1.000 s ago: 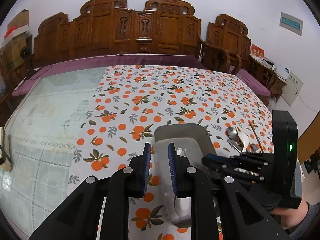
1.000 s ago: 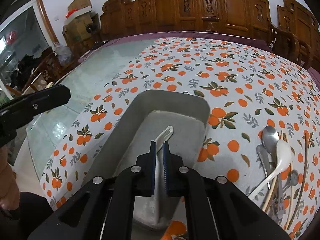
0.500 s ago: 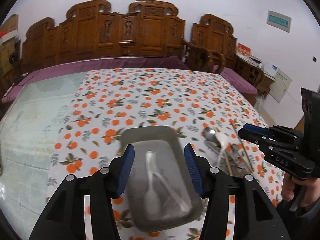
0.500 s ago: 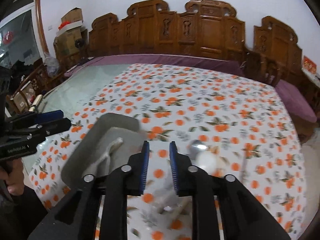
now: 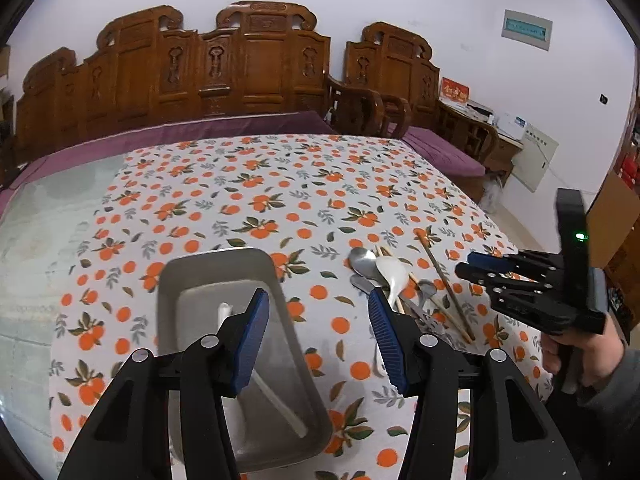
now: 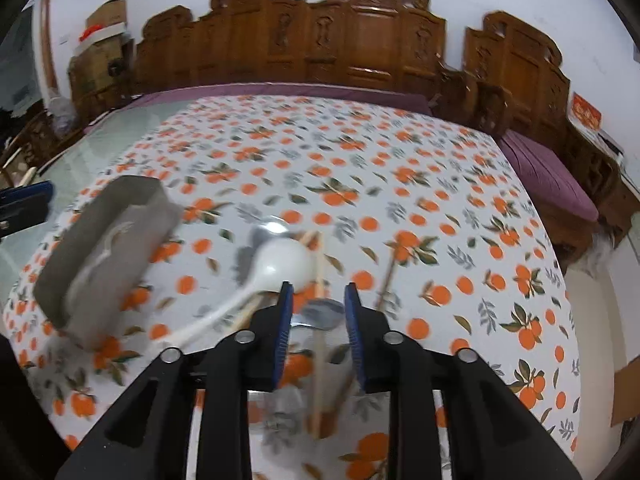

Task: Organize utensils
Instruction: 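Grasp a wooden chopstick with the right tool while the left tool returns to the utensils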

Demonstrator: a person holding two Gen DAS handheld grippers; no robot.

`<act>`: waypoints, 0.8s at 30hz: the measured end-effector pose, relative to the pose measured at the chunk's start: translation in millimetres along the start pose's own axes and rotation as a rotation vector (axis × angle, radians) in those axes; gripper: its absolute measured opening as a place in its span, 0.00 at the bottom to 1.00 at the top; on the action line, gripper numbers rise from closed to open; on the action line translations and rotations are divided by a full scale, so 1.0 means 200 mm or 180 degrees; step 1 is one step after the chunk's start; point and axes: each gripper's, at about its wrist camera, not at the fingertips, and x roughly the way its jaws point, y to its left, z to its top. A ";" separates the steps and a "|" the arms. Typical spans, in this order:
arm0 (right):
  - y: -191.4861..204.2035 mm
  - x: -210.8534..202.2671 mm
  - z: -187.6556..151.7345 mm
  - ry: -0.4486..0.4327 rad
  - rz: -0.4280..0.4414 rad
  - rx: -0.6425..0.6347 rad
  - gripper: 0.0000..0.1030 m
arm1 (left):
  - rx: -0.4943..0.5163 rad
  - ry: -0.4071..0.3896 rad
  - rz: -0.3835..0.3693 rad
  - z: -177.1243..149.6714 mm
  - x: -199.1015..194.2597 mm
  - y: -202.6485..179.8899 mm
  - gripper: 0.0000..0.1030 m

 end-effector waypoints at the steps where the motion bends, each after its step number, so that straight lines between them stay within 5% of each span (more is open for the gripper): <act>1: -0.03 0.04 -0.01 0.0032 -0.0034 0.0011 0.35 | 0.0013 0.0007 -0.0002 0.00 0.01 -0.01 0.48; 13: -0.19 0.26 -0.14 0.0469 -0.0084 0.0165 0.33 | 0.0148 0.0178 0.0006 -0.03 0.14 -0.14 0.48; 18: -0.23 0.25 -0.15 0.0469 -0.0166 0.0245 0.10 | 0.0302 0.0259 -0.0011 -0.08 0.19 -0.23 0.48; 24: -0.25 0.26 -0.14 0.0443 -0.0210 0.0201 0.06 | 0.0472 0.0334 -0.0019 -0.10 0.27 -0.33 0.48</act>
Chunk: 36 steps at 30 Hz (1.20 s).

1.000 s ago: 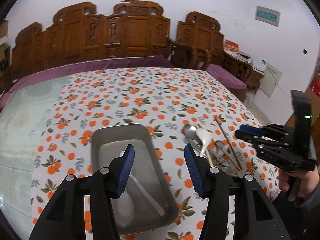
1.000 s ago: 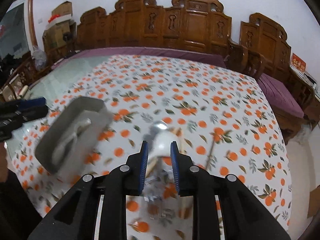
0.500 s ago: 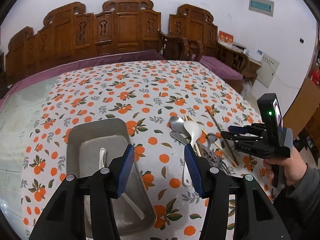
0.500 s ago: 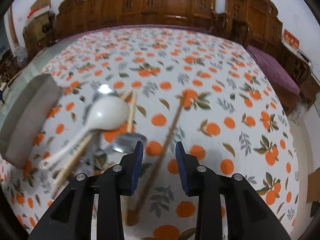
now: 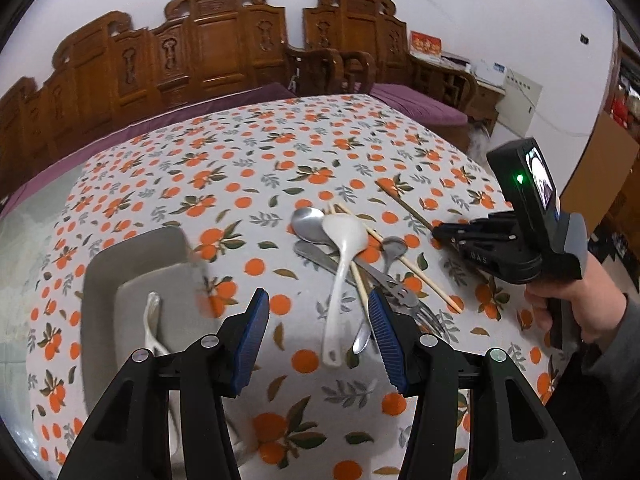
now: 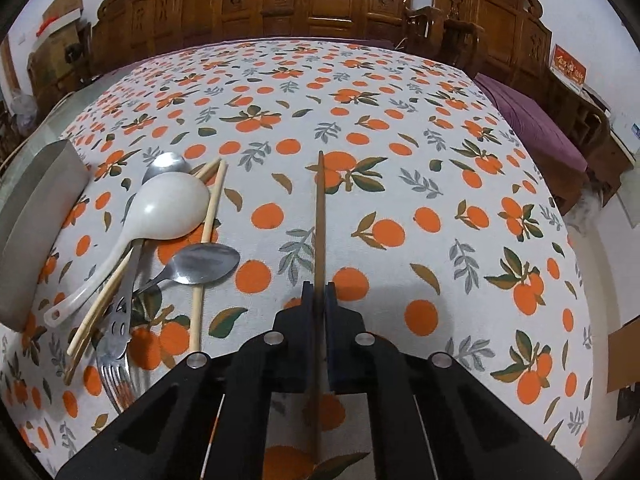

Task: Organize utensils
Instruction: 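Grasp a wooden chopstick with the right tool while the left tool returns to the utensils, then close the left tool on another white plastic spoon in the pile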

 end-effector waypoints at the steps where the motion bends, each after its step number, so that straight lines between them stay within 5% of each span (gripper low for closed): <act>1: 0.00 0.00 0.00 -0.0006 -0.0006 -0.0014 0.06 | 0.0005 0.0016 0.0005 0.01 0.03 -0.01 0.48; 11: -0.02 0.01 0.01 -0.0028 0.0135 0.0013 0.06 | -0.0072 0.0324 0.0009 0.06 0.28 -0.06 0.47; 19: -0.04 0.02 0.03 -0.0009 0.0272 0.0076 0.06 | -0.0155 0.0472 -0.0028 0.16 0.46 -0.09 0.30; 24: -0.05 0.02 0.03 -0.0008 0.0334 0.0138 0.06 | -0.0152 0.0592 0.0023 0.16 0.56 -0.09 0.29; 36: -0.03 0.03 0.03 -0.0011 0.0402 0.0128 0.07 | -0.0255 0.0586 -0.0209 0.19 0.56 -0.08 0.10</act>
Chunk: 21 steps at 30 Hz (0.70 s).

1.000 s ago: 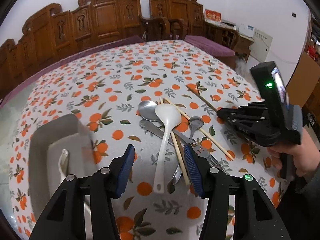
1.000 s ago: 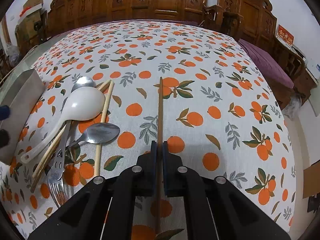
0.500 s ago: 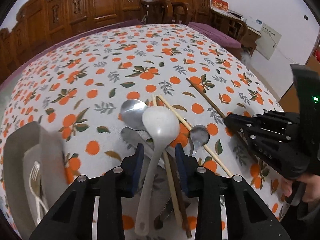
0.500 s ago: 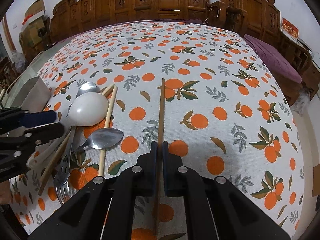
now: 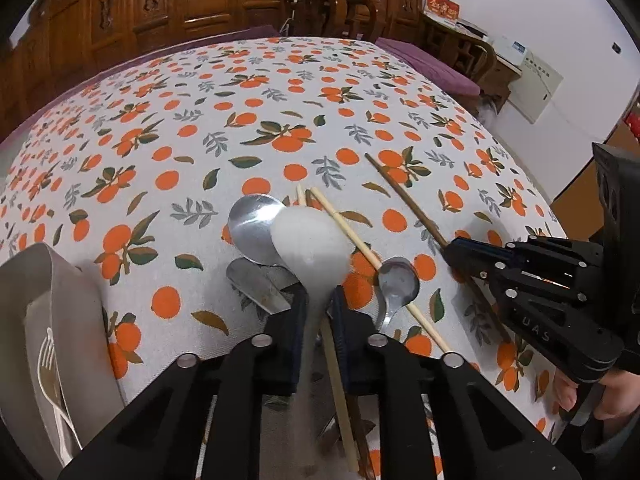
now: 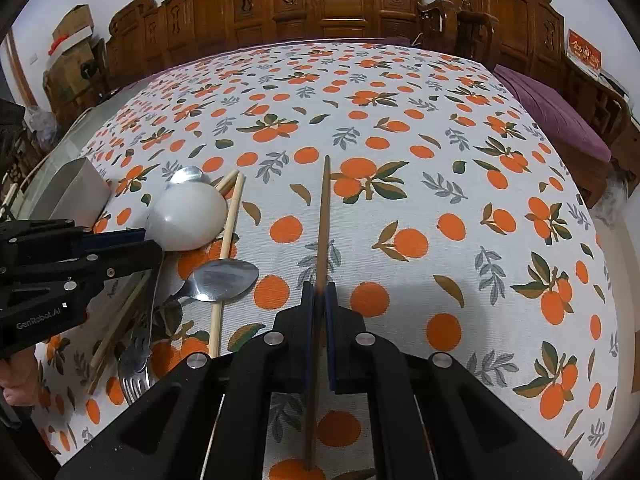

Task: Organize utensils
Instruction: 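Close the left tool on another white plastic spoon in the pile, then carry the spoon into the tray and open the left tool while the right tool carries the chopstick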

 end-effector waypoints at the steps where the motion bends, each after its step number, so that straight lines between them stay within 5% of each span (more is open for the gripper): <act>1: 0.00 0.00 0.00 0.0000 0.0004 0.0004 0.07 | 0.0023 -0.0018 -0.0001 0.00 -0.01 -0.01 0.08; 21: 0.01 -0.05 0.03 -0.0162 0.0013 0.0103 0.06 | 0.0128 -0.0404 0.0038 -0.01 -0.37 -0.05 0.01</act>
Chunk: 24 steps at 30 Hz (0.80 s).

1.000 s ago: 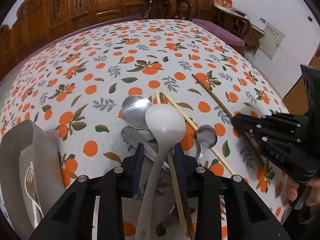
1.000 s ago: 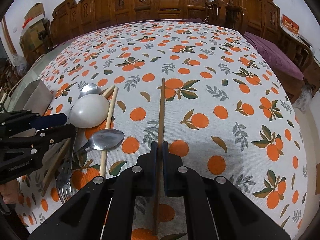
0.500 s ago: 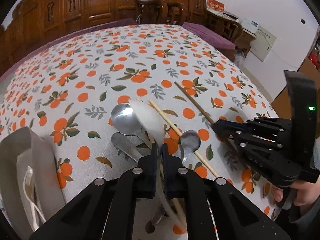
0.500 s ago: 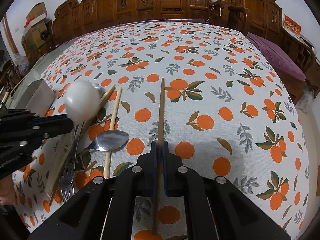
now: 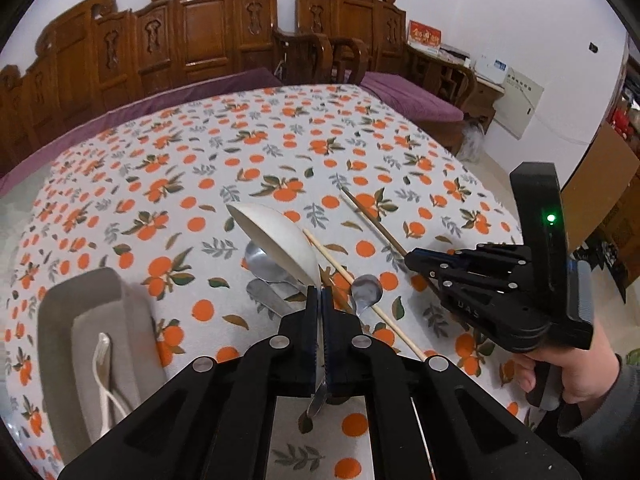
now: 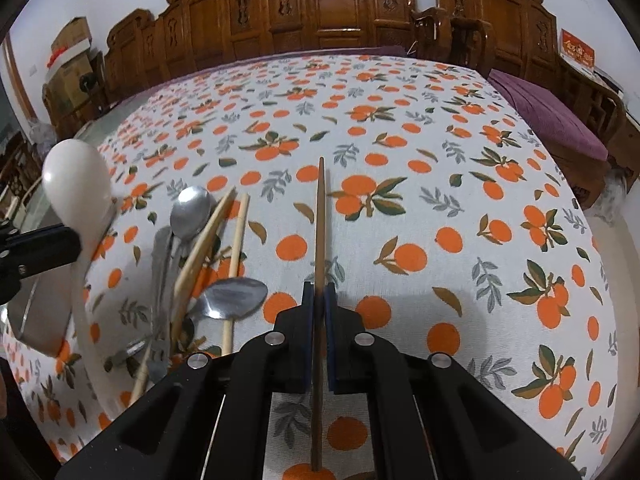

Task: Organize utensils
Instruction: 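Carry the spoon into the tray and open the left tool while the right tool carries the chopstick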

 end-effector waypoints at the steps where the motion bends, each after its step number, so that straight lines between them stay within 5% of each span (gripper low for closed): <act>1: 0.01 -0.01 0.00 -0.0026 0.0008 0.0005 0.06 | 0.0005 -0.0016 0.0009 0.00 -0.02 0.00 0.01; 24: 0.35 -0.30 -0.03 -0.0410 0.0379 -0.0326 0.06 | -0.0016 -0.0102 0.0419 -0.08 -0.38 0.17 0.01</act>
